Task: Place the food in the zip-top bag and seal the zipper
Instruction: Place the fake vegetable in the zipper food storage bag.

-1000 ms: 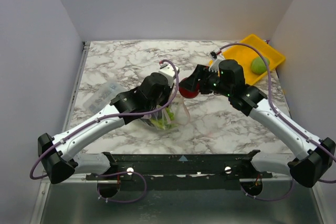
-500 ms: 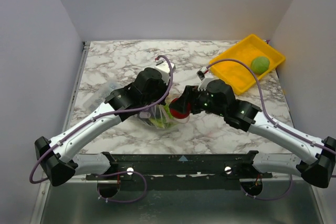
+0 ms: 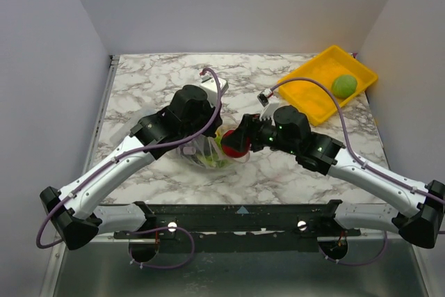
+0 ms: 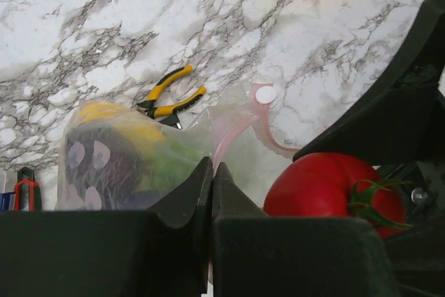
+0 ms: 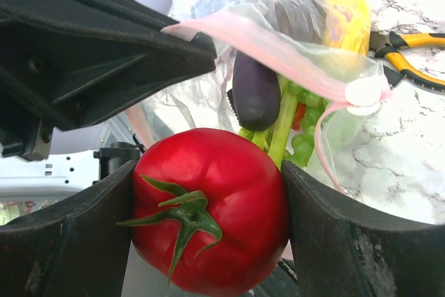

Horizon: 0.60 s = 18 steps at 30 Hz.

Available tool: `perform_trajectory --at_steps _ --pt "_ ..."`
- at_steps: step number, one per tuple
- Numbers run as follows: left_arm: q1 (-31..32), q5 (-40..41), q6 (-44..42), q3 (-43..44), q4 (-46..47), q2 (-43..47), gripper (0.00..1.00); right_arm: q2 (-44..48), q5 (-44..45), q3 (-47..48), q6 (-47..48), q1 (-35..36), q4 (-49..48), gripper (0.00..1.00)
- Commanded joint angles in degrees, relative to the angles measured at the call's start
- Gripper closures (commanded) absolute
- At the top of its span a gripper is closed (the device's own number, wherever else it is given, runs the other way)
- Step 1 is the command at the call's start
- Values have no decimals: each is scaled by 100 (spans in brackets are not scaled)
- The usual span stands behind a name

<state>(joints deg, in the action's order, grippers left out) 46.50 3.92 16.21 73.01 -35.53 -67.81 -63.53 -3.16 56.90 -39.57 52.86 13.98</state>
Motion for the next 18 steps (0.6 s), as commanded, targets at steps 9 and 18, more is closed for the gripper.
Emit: perform_trajectory --at_steps 9,18 --pt "-22 -330 207 238 -238 498 100 -862 682 359 98 471 -722 26" --pt "-101 -304 199 -14 -133 714 100 -404 883 540 183 469 -53 19"
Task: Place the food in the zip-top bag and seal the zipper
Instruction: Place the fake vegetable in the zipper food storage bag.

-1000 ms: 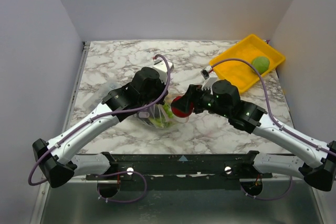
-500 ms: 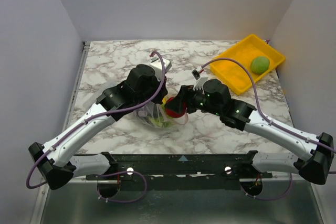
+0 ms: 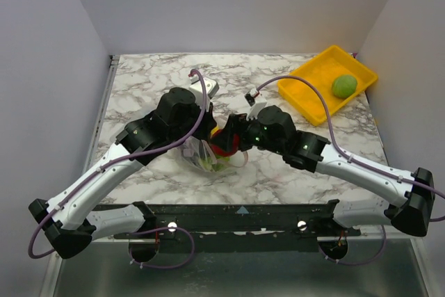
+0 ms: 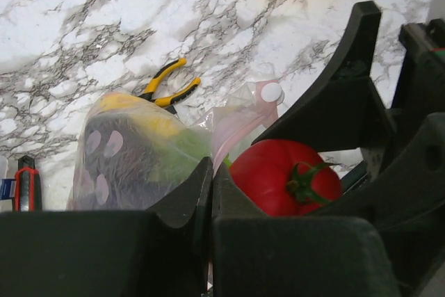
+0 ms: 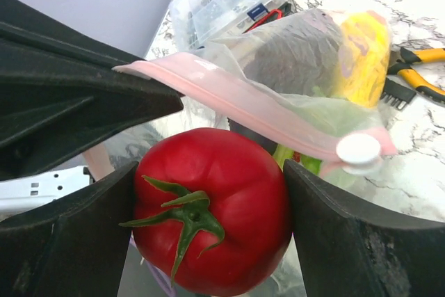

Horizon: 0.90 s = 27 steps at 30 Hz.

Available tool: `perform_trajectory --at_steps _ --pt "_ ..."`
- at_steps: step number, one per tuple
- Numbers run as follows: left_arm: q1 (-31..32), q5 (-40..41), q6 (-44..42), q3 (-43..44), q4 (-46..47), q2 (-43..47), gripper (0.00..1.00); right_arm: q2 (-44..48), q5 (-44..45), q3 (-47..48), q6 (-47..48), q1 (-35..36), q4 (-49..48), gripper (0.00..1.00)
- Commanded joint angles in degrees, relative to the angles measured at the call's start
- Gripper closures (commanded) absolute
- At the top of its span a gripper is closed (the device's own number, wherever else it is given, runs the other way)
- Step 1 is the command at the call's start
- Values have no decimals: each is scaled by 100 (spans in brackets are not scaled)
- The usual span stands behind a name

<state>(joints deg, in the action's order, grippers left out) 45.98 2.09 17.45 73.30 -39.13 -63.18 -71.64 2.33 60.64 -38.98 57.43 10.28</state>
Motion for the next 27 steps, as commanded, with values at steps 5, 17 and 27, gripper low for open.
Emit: perform_trajectory --at_steps 5,17,27 --pt "-71 -204 169 -28 216 262 100 130 48 413 328 8 381 18" --pt "-226 -426 328 -96 311 288 100 -430 26 728 303 11 331 0" --pt "-352 -439 325 -47 -37 385 100 741 1067 561 684 5 1274 5"
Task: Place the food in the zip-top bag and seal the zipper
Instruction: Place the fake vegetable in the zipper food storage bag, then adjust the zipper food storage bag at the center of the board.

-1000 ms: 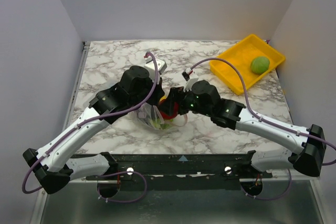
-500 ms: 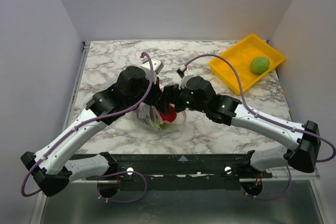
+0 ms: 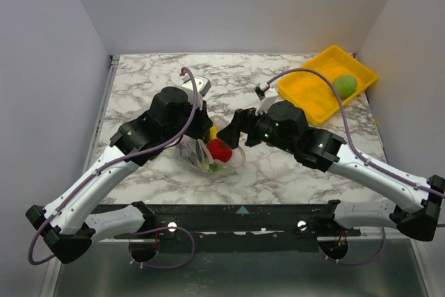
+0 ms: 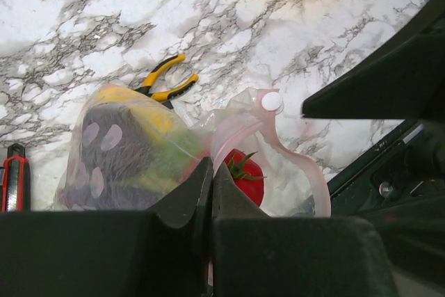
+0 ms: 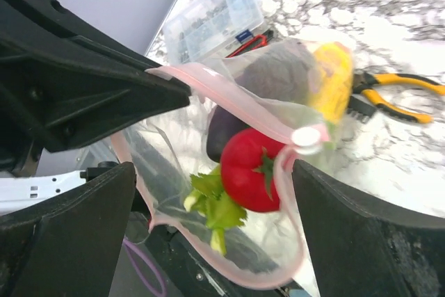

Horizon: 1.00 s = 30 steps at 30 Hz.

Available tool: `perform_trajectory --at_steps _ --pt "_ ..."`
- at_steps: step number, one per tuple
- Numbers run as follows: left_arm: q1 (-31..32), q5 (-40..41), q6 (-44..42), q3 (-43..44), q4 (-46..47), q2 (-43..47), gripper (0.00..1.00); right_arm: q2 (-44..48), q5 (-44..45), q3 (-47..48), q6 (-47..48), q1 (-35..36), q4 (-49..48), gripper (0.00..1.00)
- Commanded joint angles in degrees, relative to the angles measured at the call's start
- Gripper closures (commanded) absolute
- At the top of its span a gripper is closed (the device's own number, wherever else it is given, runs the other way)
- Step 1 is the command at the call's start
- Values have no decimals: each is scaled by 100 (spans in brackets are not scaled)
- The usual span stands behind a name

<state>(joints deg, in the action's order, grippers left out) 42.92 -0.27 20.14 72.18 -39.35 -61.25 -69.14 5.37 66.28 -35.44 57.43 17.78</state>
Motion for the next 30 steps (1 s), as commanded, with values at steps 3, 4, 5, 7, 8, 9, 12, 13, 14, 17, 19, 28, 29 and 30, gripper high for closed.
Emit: perform_trajectory --at_steps 3,4,5,7,8,9,12,13,14,17,19,28,29,30 --pt "-55 -242 4 73 -98 226 100 854 940 -369 595 7 355 10" --pt "-55 -237 -22 71 -106 243 100 923 900 -466 708 8 232 14" --pt "-56 -218 -55 68 -116 252 100 988 819 -614 828 7 97 18" --pt "-63 -248 -142 59 -131 276 100 1061 718 -845 1054 9 -214 22" --pt "-64 -310 -214 67 -142 289 100 1077 685 -931 1191 13 -335 23" --pt "-60 -371 -292 67 -151 302 100 1096 595 -997 1360 11 -445 24" --pt "-73 -570 -803 117 -278 402 100 1092 580 -1637 2685 -11 -1427 20" --pt "-73 -568 -905 148 -336 413 100 1029 526 -1703 2943 -42 -1508 17" --pt "-81 -568 -1001 180 -389 428 100 991 398 -1784 3176 -50 -1618 16" --pt "-127 -600 -1204 244 -496 471 100 1188 159 -2411 3694 -65 -2535 16" --pt "-156 -653 -1315 289 -564 491 100 1474 -187 -2910 3866 -185 -3331 15" --pt "-199 -963 -1521 281 -636 617 100 1597 -1188 -3605 5346 -222 -4540 15" --pt "-199 -986 -1520 264 -635 636 100 1468 -1413 -3458 5502 -222 -4370 15" --pt "-209 -1019 -1522 241 -627 647 100 1373 -1591 -3336 5627 -219 -4209 15"
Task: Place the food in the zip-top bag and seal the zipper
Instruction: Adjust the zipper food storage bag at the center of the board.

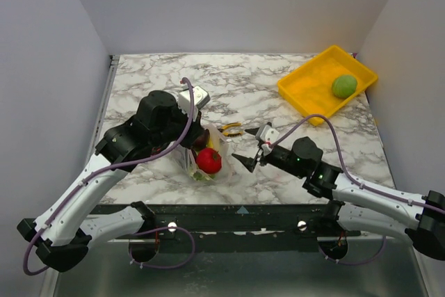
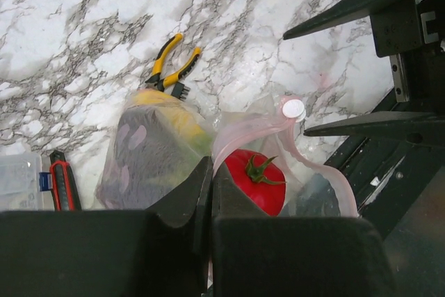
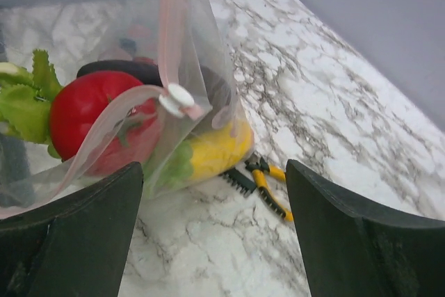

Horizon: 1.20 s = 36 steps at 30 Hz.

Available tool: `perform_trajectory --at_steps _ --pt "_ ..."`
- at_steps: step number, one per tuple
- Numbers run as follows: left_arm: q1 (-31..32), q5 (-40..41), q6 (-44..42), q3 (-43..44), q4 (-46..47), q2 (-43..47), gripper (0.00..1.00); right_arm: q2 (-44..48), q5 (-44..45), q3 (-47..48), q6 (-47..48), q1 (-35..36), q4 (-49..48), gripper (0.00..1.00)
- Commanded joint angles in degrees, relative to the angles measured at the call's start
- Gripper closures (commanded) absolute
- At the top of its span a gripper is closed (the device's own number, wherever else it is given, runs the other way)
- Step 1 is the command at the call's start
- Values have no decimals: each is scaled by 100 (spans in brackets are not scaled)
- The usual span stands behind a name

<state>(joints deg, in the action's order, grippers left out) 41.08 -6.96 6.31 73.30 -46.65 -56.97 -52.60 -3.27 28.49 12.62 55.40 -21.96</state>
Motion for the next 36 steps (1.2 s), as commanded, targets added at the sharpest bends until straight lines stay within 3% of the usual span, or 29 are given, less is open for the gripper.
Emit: perform_trajectory --at_steps 1,4,8,20,23,25,30,36 --pt "-28 -371 -130 103 112 236 100 -394 -803 562 882 -13 -191 15" --pt "-22 -368 -97 58 117 281 100 -717 -1078 938 1117 -15 135 17" --pt "-26 -374 -52 10 86 334 100 -1059 -1365 1328 1268 -15 415 28" --pt "-34 -65 -79 9 -57 436 100 -1082 -1916 1641 999 -20 687 81" --pt "-36 -20 -194 68 -149 474 100 -1079 -1897 1927 865 -19 1246 97" --pt "-38 14 -260 118 -151 512 99 -1114 -1831 2190 736 -13 1690 100" --pt "-34 -174 -442 263 29 704 73 -1135 -1226 3084 -149 -18 2777 100" --pt "-23 -834 -555 467 675 879 45 -1680 -1319 4699 -640 -17 4705 100"
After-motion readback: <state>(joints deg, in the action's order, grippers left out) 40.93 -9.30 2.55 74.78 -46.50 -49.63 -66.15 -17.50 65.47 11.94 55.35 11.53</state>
